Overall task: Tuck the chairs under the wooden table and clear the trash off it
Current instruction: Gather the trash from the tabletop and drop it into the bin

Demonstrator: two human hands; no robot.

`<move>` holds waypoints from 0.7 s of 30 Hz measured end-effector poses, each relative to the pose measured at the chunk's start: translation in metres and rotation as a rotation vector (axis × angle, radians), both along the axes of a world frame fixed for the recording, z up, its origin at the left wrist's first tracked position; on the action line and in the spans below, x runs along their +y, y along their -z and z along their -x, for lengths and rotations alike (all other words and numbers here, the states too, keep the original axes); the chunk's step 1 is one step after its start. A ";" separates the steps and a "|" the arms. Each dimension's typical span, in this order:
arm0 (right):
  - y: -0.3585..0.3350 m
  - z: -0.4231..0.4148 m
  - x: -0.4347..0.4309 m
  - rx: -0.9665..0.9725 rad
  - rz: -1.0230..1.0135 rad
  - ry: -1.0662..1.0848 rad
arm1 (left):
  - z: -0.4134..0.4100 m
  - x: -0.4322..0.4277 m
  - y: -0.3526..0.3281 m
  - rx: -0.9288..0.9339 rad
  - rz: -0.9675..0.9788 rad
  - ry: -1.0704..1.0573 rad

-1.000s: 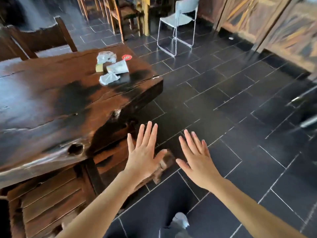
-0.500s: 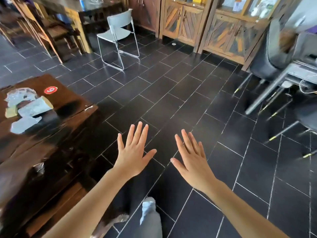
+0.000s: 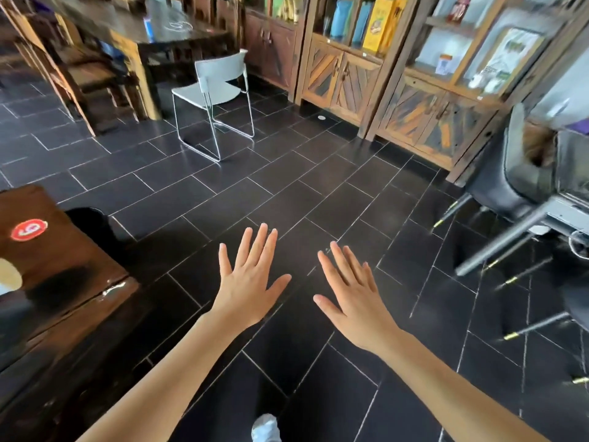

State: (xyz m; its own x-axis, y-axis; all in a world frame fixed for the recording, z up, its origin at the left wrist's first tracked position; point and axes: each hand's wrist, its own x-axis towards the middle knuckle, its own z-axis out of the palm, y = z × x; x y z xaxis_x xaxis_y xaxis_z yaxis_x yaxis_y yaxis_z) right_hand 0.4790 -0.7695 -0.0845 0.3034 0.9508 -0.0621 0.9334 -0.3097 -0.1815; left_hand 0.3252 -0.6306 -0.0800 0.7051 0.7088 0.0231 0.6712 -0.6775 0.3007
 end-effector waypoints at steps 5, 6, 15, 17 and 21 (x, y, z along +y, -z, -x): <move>-0.001 -0.032 0.087 -0.006 -0.023 -0.080 | -0.019 0.065 -0.016 -0.006 -0.003 -0.047; 0.000 -0.035 0.108 0.003 -0.027 -0.109 | -0.019 0.081 -0.017 -0.015 -0.001 -0.079; 0.012 -0.035 0.332 0.082 -0.009 -0.461 | 0.000 0.240 0.005 0.001 -0.018 -0.448; 0.018 -0.038 0.388 0.088 0.009 -0.544 | 0.004 0.279 0.011 0.023 -0.009 -0.547; 0.018 -0.031 0.497 0.096 0.108 -0.702 | 0.020 0.335 0.016 0.056 0.062 -0.771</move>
